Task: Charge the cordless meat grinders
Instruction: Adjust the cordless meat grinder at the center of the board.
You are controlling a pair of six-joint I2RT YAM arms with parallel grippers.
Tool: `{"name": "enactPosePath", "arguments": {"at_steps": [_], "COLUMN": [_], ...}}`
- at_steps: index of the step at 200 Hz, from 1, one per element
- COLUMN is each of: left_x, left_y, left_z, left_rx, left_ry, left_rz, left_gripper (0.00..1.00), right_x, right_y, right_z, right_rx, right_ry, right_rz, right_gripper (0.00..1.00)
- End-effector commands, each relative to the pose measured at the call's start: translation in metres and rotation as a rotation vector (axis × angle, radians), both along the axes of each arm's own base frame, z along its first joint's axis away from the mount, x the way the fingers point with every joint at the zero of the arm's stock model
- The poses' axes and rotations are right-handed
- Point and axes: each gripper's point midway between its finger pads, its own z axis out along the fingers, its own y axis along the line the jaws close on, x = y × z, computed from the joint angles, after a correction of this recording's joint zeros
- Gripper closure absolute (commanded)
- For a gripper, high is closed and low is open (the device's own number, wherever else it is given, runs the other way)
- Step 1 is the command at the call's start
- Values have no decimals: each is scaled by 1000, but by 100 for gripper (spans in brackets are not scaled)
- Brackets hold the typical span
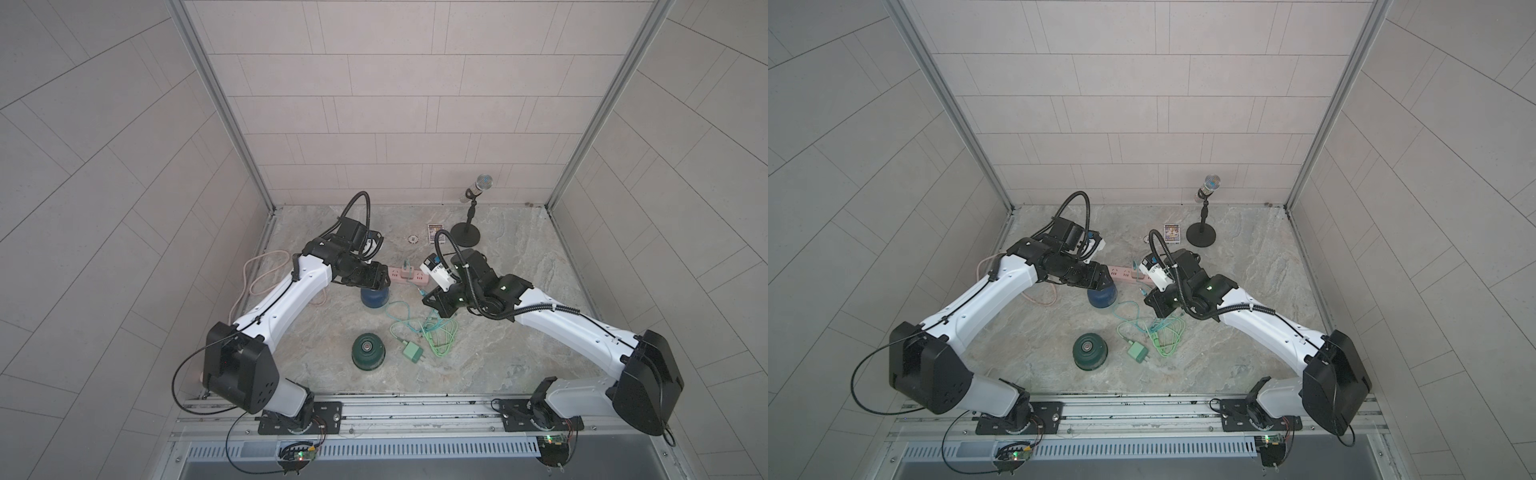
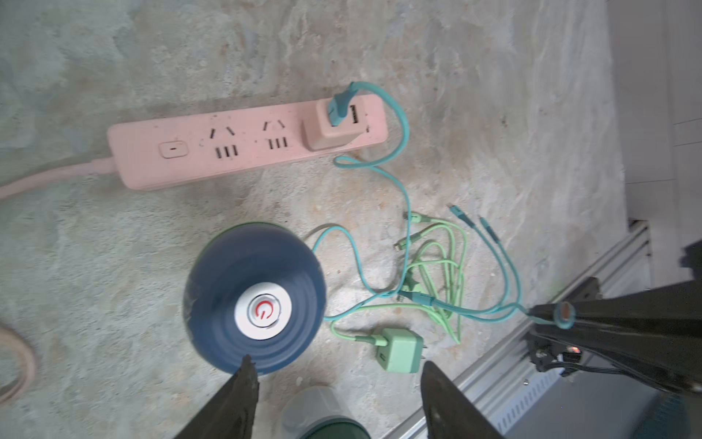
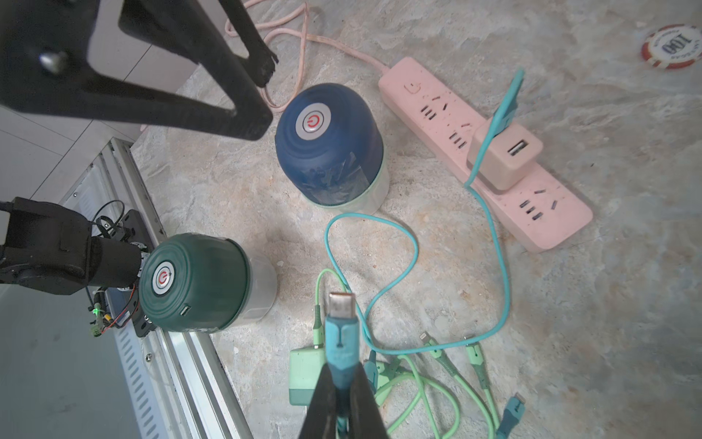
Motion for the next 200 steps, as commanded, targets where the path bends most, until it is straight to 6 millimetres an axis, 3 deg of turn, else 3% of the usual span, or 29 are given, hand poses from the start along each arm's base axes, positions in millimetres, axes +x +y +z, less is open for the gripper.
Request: {"name": "enactPosePath", "arguments": {"at_steps": [1, 22, 29, 62, 76, 133, 170, 200], "left_x": [8, 17, 20, 26, 24, 10, 8, 11], "left_y": [15, 10, 9, 10, 11, 20, 29, 40], "left_z": [-13, -17, -19, -35, -41, -69, -85, -84], "left_rx": [144, 161, 179, 283, 321, 410, 477, 518], "left_ry": [-14, -13, -18, -7, 10, 105, 201, 263], "left_rz": [-55, -69, -79, -138, -166, -191, -141, 19], "left_gripper": [25, 20, 11, 6, 0, 0, 14, 23], "right_x": [-9, -11, -11, -11, -10, -8, -8, -9], "right_y": [-1, -3, -3, -4, -5, -9, -10, -11], "right_z": [-6, -8, -9, -11, -12, -17, -16, -18], "right_rx": [1, 4, 9, 28, 36, 55, 60, 56], "right_ry": [28, 37, 38, 42, 42, 49, 50, 46], "right_rz": [29, 27, 27, 17, 13, -5, 0, 7], "right_gripper": [94, 94, 94, 94, 94, 94, 94, 94]}}
